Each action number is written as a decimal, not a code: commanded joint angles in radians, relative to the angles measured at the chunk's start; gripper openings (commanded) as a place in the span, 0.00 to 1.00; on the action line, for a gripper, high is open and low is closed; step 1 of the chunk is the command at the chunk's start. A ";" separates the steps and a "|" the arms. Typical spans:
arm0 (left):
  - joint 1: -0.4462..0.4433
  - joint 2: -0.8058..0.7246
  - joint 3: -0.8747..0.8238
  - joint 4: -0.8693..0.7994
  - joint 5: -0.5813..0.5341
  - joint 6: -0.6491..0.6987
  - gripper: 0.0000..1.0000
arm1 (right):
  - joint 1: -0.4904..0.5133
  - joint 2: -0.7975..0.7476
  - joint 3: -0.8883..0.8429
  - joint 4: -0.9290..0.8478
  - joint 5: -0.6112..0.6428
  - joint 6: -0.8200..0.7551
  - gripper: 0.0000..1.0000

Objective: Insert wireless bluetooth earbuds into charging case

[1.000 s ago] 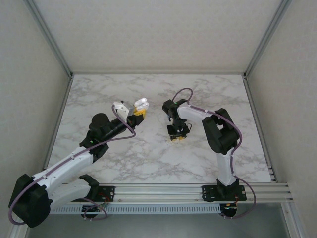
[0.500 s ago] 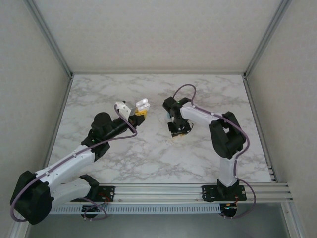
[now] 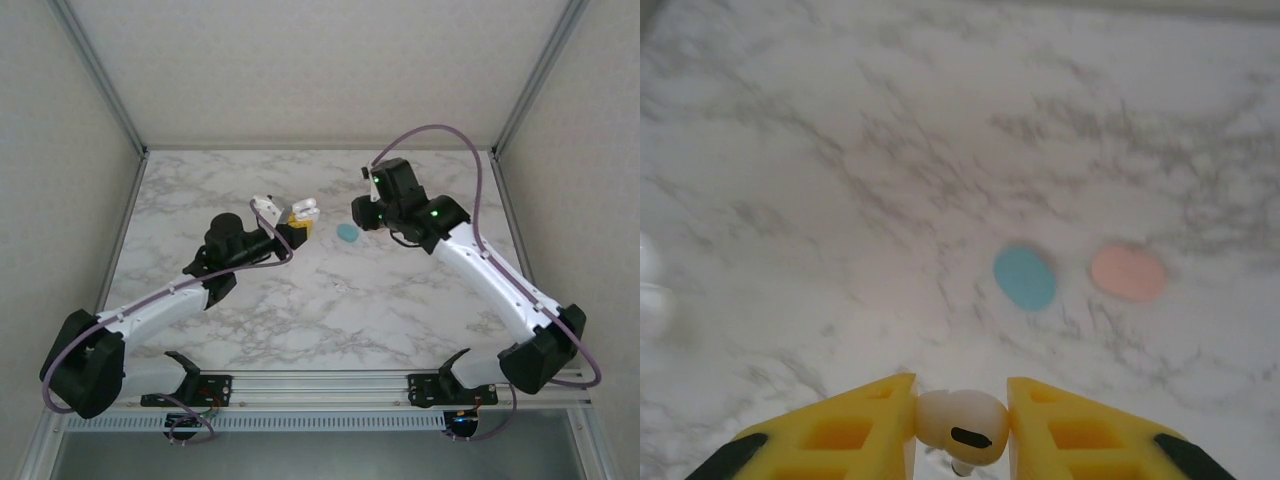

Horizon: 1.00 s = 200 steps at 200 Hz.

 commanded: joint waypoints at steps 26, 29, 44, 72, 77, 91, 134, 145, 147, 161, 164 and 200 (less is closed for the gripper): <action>-0.038 0.046 0.077 0.076 0.046 -0.030 0.00 | 0.013 -0.018 0.045 0.167 -0.189 -0.033 0.28; -0.040 0.049 0.079 0.075 0.047 -0.030 0.00 | 0.015 -0.018 0.045 0.174 -0.196 -0.031 0.28; -0.049 0.059 0.089 0.077 0.050 -0.034 0.00 | 0.018 -0.017 0.046 0.196 -0.223 -0.029 0.28; -0.059 0.069 0.096 0.085 0.051 -0.038 0.00 | 0.023 -0.010 0.044 0.209 -0.233 -0.040 0.28; -0.060 0.072 0.097 0.086 0.049 -0.040 0.00 | 0.024 -0.008 0.043 0.211 -0.231 -0.042 0.28; -0.062 0.073 0.099 0.094 0.049 -0.046 0.00 | 0.024 0.000 0.039 0.212 -0.228 -0.050 0.28; -0.066 0.077 0.107 0.096 0.052 -0.053 0.00 | 0.026 0.014 0.030 0.225 -0.243 -0.059 0.28; -0.066 0.077 0.108 0.096 0.051 -0.053 0.00 | 0.028 0.016 0.029 0.229 -0.247 -0.062 0.28; -0.066 0.077 0.108 0.093 0.050 -0.053 0.00 | 0.027 0.017 0.029 0.229 -0.246 -0.062 0.28; -0.066 0.076 0.108 0.093 0.050 -0.053 0.00 | 0.031 0.019 0.027 0.232 -0.250 -0.065 0.28; -0.066 0.075 0.108 0.092 0.050 -0.053 0.00 | 0.030 0.020 0.029 0.232 -0.250 -0.065 0.28; -0.068 0.074 0.112 0.088 0.049 -0.054 0.00 | 0.039 0.033 0.028 0.231 -0.246 -0.075 0.28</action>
